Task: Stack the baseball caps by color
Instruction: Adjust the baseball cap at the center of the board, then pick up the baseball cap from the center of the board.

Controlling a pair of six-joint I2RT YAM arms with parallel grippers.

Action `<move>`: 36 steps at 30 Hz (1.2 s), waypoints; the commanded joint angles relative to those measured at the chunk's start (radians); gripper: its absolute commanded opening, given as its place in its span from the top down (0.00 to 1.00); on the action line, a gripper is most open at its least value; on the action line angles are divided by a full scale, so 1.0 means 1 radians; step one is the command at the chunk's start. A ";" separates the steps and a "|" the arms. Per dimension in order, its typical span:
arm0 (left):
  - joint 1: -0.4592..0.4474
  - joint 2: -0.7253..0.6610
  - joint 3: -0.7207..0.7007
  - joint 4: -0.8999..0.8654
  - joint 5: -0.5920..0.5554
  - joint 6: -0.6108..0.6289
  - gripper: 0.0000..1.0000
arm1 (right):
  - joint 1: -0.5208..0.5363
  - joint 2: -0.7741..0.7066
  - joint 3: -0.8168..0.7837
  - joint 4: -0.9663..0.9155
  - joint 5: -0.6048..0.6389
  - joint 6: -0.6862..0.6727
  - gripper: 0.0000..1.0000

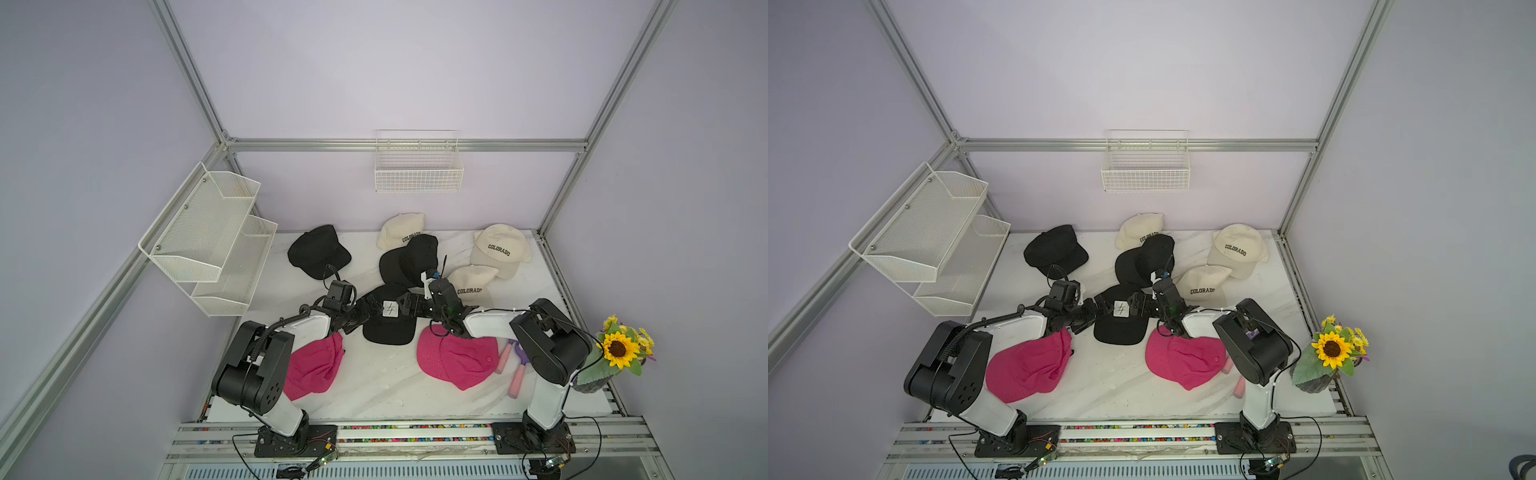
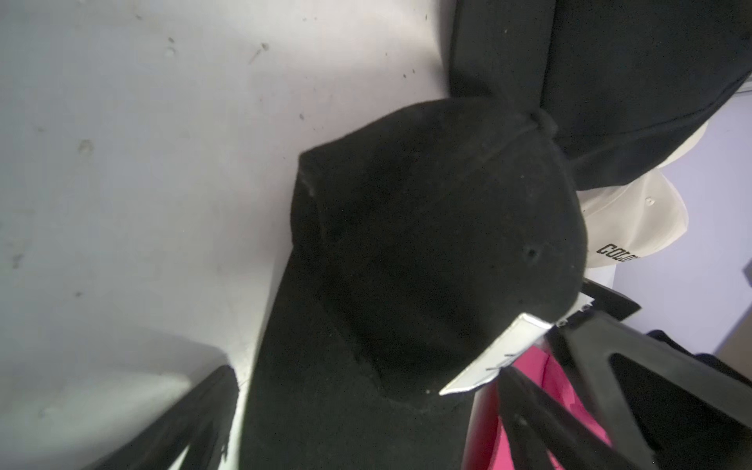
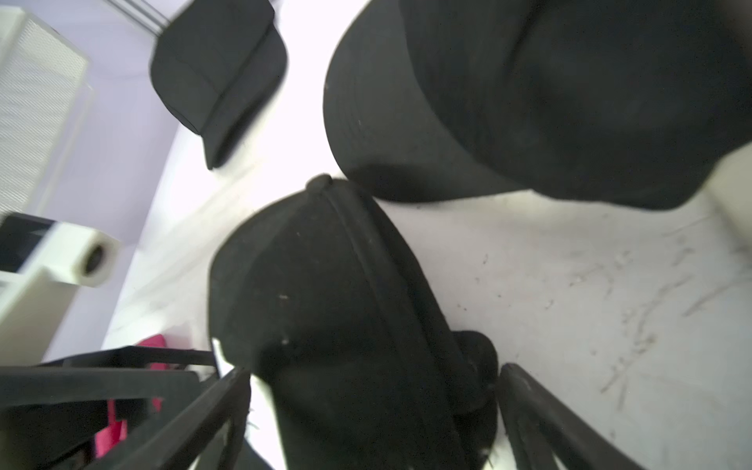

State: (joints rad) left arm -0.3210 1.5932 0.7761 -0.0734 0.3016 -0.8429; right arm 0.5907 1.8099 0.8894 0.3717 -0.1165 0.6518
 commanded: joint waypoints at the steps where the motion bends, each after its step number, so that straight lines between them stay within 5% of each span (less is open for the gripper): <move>1: 0.013 -0.027 0.029 -0.050 -0.034 0.028 0.00 | -0.059 -0.110 -0.041 0.093 0.009 0.056 0.04; 11: 0.025 -0.073 0.111 -0.091 -0.123 0.031 0.00 | -0.242 -0.122 0.053 0.112 -0.002 -0.025 0.04; 21: 0.033 -0.085 0.253 -0.197 -0.333 -0.013 0.00 | -0.321 0.073 0.262 -0.008 -0.135 -0.171 0.04; 31: 0.062 -0.152 0.134 0.048 -0.178 0.128 0.00 | -0.319 0.224 0.402 -0.023 -0.244 -0.134 0.07; 36: 0.081 -0.148 0.117 0.037 -0.146 0.123 0.00 | -0.308 0.268 0.446 -0.034 -0.252 -0.136 0.08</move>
State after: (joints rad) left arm -0.2543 1.4620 0.8894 -0.0917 0.1165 -0.7422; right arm 0.2749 2.0605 1.3052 0.3626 -0.3393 0.5175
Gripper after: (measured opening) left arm 0.994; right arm 0.919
